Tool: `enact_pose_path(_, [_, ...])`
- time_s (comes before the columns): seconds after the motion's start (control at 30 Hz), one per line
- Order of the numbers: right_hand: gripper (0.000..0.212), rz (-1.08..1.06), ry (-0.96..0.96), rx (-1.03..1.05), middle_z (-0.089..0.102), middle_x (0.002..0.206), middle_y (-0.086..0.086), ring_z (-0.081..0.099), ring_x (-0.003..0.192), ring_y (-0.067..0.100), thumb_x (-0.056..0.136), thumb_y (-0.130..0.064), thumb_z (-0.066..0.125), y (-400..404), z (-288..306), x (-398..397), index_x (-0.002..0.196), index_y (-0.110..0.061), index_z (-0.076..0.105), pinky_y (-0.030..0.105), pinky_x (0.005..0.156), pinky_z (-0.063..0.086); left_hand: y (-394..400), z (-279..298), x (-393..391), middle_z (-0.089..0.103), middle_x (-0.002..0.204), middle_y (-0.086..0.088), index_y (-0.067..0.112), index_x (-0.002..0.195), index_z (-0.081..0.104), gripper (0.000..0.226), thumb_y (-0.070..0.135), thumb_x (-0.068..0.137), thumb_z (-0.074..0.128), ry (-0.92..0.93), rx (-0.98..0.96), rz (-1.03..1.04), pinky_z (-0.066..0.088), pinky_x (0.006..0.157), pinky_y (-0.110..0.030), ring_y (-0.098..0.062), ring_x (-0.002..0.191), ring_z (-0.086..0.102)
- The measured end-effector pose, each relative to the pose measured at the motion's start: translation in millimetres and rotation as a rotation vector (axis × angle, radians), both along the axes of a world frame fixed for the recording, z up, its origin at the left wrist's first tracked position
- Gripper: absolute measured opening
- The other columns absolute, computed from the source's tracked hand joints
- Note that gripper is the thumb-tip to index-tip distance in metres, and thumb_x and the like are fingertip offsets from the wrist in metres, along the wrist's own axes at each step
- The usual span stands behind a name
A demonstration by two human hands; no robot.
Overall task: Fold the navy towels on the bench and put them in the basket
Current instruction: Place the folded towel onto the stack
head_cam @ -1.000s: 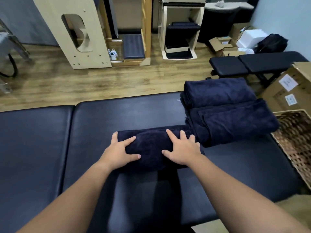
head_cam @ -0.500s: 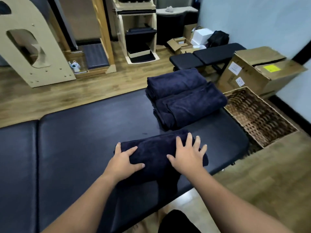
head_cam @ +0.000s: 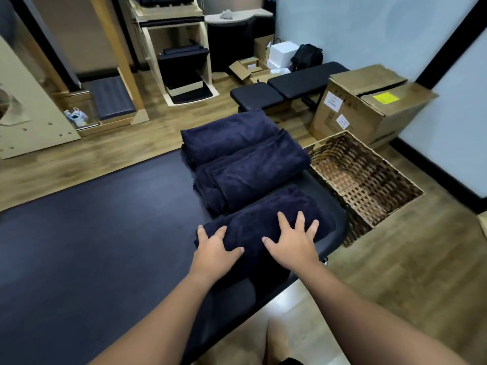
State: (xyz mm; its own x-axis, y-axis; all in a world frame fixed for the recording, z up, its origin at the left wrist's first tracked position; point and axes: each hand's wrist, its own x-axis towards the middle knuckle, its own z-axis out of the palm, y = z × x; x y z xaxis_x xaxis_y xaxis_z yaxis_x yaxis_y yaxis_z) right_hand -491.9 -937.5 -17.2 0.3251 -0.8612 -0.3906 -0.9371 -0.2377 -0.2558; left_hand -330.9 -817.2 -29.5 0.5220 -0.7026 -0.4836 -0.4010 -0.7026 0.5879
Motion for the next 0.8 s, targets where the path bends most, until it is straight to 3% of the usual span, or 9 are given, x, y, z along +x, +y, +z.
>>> enact_pose_path(0.3, [0.087,0.081,-0.051,-0.041,-0.005,0.168,0.016,-0.017,0.15,0.047,0.089,-0.068,0.054,-114,-6,-35,0.16,-0.033,0.018,0.053,0.123,0.006,-83,2,-52,-0.007,0.17,-0.004,0.03,0.156,0.035,0.078,0.052,0.089,0.07,0.007,-0.089,0.151,0.038,0.115,-0.042,-0.032,0.142,0.042])
enact_pose_path(0.5, [0.088,0.173,0.017,0.001,-0.011,0.168,0.012,-0.021,0.15,0.044,0.092,-0.071,0.045,-131,-12,-36,0.161,-0.034,0.005,0.054,0.118,0.022,-83,-5,-65,-0.011,0.17,0.007,0.032,0.159,0.027,0.076,0.053,0.095,0.062,-0.023,-0.121,0.189,0.029,0.121,-0.045,-0.022,0.151,0.027])
enact_pose_path(0.67, [0.084,0.218,0.059,-0.001,-0.012,0.168,0.013,-0.02,0.149,0.046,0.095,-0.07,0.039,-132,-11,-38,0.161,-0.033,0.002,0.057,0.115,0.029,-66,-5,-63,-0.013,0.167,0.019,0.027,0.163,0.008,0.071,0.049,0.105,0.043,-0.067,-0.059,0.131,0.031,0.116,-0.039,-0.019,0.15,0.029])
enact_pose_path(0.8, [0.075,0.195,-0.004,0.075,-0.011,0.168,0.011,-0.022,0.148,0.047,0.098,-0.057,0.046,-115,-7,-25,0.16,-0.033,0.01,0.06,0.113,0.034,-52,0,-65,-0.001,0.169,0.015,0.02,0.162,0.018,0.065,0.044,0.107,0.04,-0.159,0.016,0.109,0.032,0.115,-0.036,-0.022,0.148,0.033])
